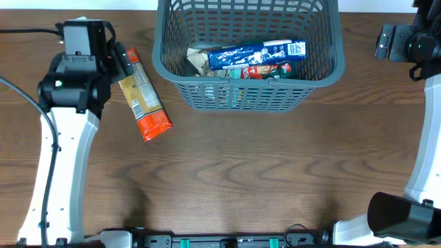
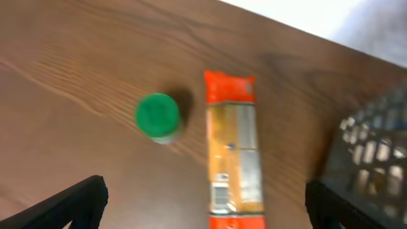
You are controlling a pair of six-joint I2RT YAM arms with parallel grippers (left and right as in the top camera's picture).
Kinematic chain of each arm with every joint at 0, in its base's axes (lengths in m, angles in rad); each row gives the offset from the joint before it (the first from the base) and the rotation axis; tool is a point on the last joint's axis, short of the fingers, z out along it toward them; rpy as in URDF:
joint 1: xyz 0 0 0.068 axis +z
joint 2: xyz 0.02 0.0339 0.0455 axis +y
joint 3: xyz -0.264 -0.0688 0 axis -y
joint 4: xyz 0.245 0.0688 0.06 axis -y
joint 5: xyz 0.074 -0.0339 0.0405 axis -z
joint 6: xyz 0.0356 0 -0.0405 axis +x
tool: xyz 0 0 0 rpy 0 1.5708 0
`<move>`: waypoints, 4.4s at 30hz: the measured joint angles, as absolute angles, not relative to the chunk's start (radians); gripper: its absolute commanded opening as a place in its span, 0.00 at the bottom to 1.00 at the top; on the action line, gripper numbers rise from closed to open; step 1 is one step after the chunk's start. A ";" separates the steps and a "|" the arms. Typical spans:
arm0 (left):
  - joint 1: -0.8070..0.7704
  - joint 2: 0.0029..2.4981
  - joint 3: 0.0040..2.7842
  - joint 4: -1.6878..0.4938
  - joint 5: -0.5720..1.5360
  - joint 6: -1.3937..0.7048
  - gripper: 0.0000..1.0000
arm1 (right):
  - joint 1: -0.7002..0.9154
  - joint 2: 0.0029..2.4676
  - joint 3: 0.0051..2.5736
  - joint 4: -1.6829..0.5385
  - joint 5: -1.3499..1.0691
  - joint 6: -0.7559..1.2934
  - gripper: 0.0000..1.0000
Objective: Pack container
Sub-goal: 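Release the tissue strip into the basket and withdraw the left gripper, then lower the left gripper onto the spaghetti packet and grasp it, then lift the spaghetti packet with the left gripper and carry it into the basket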
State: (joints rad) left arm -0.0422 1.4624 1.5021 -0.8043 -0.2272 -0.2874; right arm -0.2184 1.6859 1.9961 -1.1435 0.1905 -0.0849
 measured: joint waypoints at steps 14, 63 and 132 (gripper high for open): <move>-0.042 1.678 1.502 -0.848 -0.135 -0.397 0.99 | -0.218 1.686 1.996 -1.143 0.191 -0.085 0.99; 0.045 2.009 1.502 -0.707 0.180 -0.310 0.98 | -0.218 1.686 1.996 -1.143 0.191 -0.085 0.99; 0.004 1.689 1.537 -0.752 -0.015 -0.199 0.06 | -0.218 1.686 1.996 -1.143 0.191 -0.085 0.99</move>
State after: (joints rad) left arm 0.0036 1.6886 1.5372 -0.7517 -0.0147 -0.1993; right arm -0.2184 1.6859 1.9961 -1.1435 0.1905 -0.0849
